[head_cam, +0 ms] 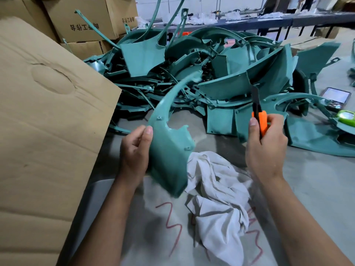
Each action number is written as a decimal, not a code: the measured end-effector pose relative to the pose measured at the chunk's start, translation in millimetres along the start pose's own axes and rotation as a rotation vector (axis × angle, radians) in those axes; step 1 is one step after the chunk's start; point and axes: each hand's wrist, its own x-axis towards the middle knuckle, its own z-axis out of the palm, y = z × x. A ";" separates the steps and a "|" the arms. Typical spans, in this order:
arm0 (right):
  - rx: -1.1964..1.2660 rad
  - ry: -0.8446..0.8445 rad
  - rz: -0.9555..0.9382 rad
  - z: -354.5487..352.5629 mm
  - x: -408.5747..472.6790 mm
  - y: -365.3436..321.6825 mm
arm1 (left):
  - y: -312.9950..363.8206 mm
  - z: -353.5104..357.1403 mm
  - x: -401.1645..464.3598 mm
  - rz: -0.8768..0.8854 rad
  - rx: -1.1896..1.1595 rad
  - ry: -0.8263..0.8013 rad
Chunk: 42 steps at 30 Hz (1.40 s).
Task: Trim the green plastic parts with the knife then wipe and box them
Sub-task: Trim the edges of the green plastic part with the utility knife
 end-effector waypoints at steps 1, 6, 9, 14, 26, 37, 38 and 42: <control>0.023 -0.019 -0.032 -0.7 -0.5 -3.3 | 0.6 -1.0 -0.5 0.131 0.130 0.091; 0.120 -0.204 -0.248 2.0 -12.0 -23.5 | 8.8 -3.8 -5.7 0.580 0.560 0.334; 0.272 -0.371 -0.250 7.3 -23.4 -36.7 | 17.2 10.4 -10.7 0.700 0.567 0.226; 0.510 -0.537 -0.097 10.7 -27.7 -34.8 | 30.4 38.2 -27.1 0.551 0.389 0.005; 0.363 -0.427 -0.095 7.5 -23.7 -32.3 | -0.3 42.5 -23.9 0.118 0.084 -0.100; 0.115 -0.602 -0.448 20.4 -38.3 -39.2 | 2.8 31.9 -18.0 0.448 0.367 0.055; 0.091 -0.585 -0.444 21.1 -38.4 -38.2 | 3.2 32.6 -18.5 0.437 0.366 0.050; 0.015 -0.414 -0.395 20.4 -33.3 -32.6 | 5.2 34.3 -20.1 0.366 0.315 0.046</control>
